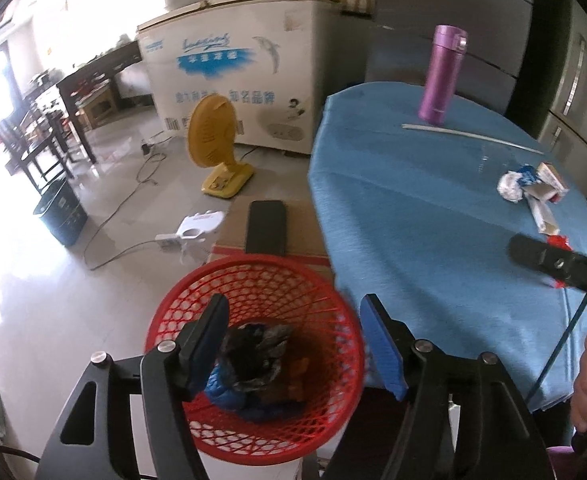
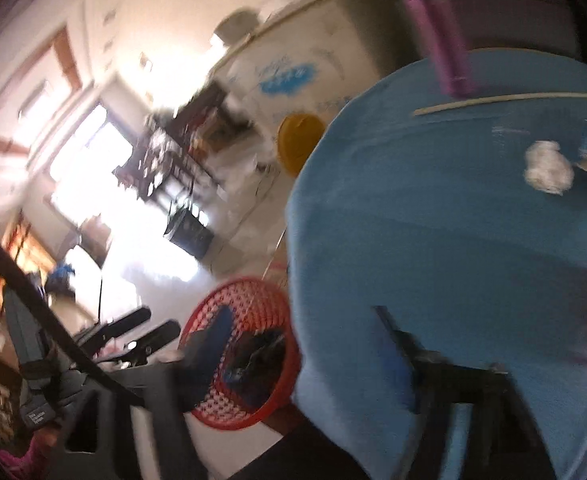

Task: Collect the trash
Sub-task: 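Grasp the red plastic bag with the right tool while the left tool approaches the white tissue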

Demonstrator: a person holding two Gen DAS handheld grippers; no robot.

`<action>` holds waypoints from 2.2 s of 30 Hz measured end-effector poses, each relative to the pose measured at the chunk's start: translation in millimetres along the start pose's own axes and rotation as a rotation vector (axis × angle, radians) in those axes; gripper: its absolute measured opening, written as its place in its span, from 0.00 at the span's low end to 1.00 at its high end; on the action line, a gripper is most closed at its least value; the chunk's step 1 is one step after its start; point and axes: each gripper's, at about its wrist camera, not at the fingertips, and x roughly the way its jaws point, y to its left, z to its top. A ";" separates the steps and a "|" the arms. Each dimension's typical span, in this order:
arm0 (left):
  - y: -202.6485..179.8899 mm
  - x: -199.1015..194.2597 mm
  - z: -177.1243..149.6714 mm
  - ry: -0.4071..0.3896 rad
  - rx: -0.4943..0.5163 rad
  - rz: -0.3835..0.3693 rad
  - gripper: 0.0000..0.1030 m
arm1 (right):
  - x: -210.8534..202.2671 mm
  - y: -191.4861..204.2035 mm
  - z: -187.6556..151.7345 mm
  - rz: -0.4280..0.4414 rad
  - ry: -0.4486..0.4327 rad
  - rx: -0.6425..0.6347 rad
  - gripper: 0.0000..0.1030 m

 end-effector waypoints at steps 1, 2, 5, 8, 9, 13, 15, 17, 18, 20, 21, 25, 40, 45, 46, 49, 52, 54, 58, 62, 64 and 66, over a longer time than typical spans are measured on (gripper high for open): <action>-4.8 -0.5 1.5 -0.001 0.011 -0.009 0.67 | -9.7 -7.4 -1.6 -0.026 -0.031 0.008 0.74; -10.3 -0.7 3.0 -0.001 0.023 -0.017 0.67 | -17.0 -13.5 -3.3 -0.048 -0.047 0.013 0.74; -27.5 0.8 7.8 0.001 0.060 -0.043 0.67 | -43.6 -41.7 -8.8 -0.119 -0.093 0.065 0.74; -45.8 0.3 13.1 -0.003 0.099 -0.071 0.67 | -71.5 -74.8 -16.4 -0.193 -0.129 0.132 0.74; -52.1 0.8 14.5 -0.004 0.112 -0.080 0.67 | -81.9 -86.7 -20.6 -0.223 -0.145 0.160 0.73; -82.3 0.6 19.1 -0.005 0.168 -0.126 0.67 | -109.5 -128.1 -25.5 -0.308 -0.176 0.256 0.72; -94.3 1.0 20.7 -0.002 0.189 -0.147 0.67 | -116.5 -144.5 -23.7 -0.332 -0.187 0.295 0.67; -108.3 2.0 24.9 0.003 0.211 -0.169 0.67 | -118.2 -151.3 -19.7 -0.345 -0.198 0.302 0.66; -113.2 1.5 27.3 0.004 0.219 -0.178 0.67 | -116.5 -153.5 -16.3 -0.352 -0.195 0.302 0.66; -124.3 2.2 34.7 -0.003 0.238 -0.195 0.67 | -108.9 -156.0 -11.7 -0.362 -0.177 0.306 0.66; -129.1 2.9 39.3 -0.005 0.243 -0.199 0.67 | -103.7 -159.2 -8.6 -0.359 -0.169 0.317 0.64; -150.3 7.1 62.2 -0.012 0.260 -0.221 0.68 | -78.4 -170.8 -1.3 -0.332 -0.116 0.361 0.55; -286.9 106.5 130.7 0.074 0.290 -0.369 0.69 | -120.9 -187.9 -20.4 -0.300 -0.184 0.349 0.44; -307.0 146.4 137.7 0.133 0.238 -0.347 0.69 | -136.9 -201.5 -26.5 -0.282 -0.203 0.378 0.44; -307.0 152.6 137.2 0.149 0.218 -0.347 0.69 | -136.7 -202.9 -27.0 -0.278 -0.205 0.380 0.44; -308.9 167.1 134.3 0.187 0.178 -0.349 0.69 | -137.2 -205.2 -26.9 -0.258 -0.213 0.382 0.44; -312.3 177.3 131.4 0.205 0.161 -0.351 0.69 | -133.8 -206.9 -24.5 -0.244 -0.214 0.381 0.44; -314.6 182.8 129.0 0.210 0.154 -0.359 0.68 | -132.6 -207.3 -23.6 -0.237 -0.215 0.380 0.44; -316.8 184.2 127.9 0.181 0.151 -0.368 0.46 | -131.2 -207.2 -23.6 -0.230 -0.212 0.378 0.44; -313.3 181.0 125.2 0.172 0.141 -0.396 0.37 | -131.7 -205.0 -22.4 -0.230 -0.215 0.375 0.44; -310.3 177.1 121.9 0.174 0.138 -0.404 0.36 | -132.6 -202.1 -21.3 -0.229 -0.218 0.370 0.44; -306.2 170.9 119.4 0.175 0.138 -0.418 0.35 | -134.3 -196.1 -20.1 -0.234 -0.224 0.356 0.44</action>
